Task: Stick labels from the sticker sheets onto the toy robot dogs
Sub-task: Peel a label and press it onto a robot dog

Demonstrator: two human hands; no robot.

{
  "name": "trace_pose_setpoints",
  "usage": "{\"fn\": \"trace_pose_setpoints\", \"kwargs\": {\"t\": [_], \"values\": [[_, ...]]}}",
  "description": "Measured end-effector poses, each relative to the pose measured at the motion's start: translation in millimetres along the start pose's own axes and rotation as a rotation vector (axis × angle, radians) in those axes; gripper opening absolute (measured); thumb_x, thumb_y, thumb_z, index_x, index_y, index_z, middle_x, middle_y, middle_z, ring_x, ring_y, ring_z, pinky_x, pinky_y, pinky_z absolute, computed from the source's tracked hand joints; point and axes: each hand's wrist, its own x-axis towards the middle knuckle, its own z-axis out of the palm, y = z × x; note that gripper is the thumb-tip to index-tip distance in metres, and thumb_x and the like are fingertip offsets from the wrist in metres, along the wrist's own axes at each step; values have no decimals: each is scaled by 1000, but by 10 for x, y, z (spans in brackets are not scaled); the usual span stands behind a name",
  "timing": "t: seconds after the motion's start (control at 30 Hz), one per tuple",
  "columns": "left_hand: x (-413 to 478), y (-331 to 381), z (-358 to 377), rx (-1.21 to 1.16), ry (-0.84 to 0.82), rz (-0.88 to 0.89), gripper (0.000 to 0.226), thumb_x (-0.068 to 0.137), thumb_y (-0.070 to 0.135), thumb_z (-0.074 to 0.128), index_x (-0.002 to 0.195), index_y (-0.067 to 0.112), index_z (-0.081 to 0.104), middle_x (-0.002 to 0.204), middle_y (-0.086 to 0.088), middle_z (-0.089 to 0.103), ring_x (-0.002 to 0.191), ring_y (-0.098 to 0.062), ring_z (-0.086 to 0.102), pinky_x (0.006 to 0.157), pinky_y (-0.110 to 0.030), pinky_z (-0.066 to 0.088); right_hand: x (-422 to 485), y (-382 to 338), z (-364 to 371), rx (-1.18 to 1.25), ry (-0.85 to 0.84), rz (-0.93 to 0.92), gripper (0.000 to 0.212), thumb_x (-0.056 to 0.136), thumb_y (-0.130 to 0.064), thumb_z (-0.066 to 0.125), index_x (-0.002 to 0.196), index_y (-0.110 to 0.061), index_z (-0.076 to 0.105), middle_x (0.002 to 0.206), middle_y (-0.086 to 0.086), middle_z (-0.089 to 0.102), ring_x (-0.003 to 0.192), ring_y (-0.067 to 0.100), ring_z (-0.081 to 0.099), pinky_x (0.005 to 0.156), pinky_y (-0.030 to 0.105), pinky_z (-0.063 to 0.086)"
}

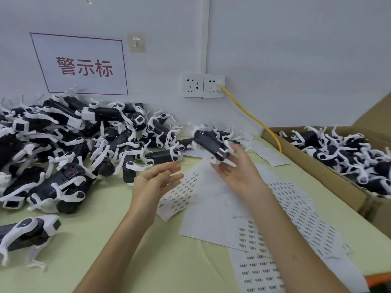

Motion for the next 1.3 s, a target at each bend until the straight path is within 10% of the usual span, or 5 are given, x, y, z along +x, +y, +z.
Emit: {"fn": "trace_pose_setpoints", "kwargs": {"t": [0.13, 0.6, 0.87, 1.03, 1.3], "values": [[23, 16, -51, 13, 64, 0, 28, 102, -4, 49, 107, 6, 74, 102, -9, 80, 92, -24, 78, 78, -27, 60, 67, -553, -472, 679, -77, -364, 65, 97, -48, 62, 147, -10, 43, 146, 19, 48, 114, 39, 68, 102, 49, 53], [137, -75, -269, 578, 740, 309, 47, 90, 13, 68, 135, 18, 56, 141, -5, 53, 122, -25, 49, 103, -42, 41, 72, -220, -251, -18, 94, -202, 27, 94, -26, 52, 108, -13, 71, 83, 1, 66, 65, 15, 51, 63, 25, 38], [261, -208, -354, 1135, 474, 227, 33, 92, 26, 73, 125, 23, 64, 160, -8, 38, 136, -34, 47, 104, -51, 44, 55, -135, -198, -100, 54, -181, 21, 93, -25, 57, 101, -9, 70, 72, 1, 61, 59, 15, 48, 61, 26, 35], [251, -192, -375, 782, 612, 407, 4, 100, 19, 62, 99, 22, 60, 110, 1, 64, 93, -13, 53, 80, -26, 33, 72, -75, -168, -180, 21, -175, 19, 93, -24, 58, 97, -10, 71, 73, 2, 61, 58, 15, 48, 59, 26, 36], [200, 52, -332, -597, 454, -163, 20, 113, 20, 40, 105, 7, 52, 119, -20, 63, 101, -35, 71, 73, -37, 62, 48, 122, -59, -490, -145, -145, 19, 96, -23, 59, 91, -12, 74, 76, 4, 64, 58, 16, 56, 61, 26, 41]]}}
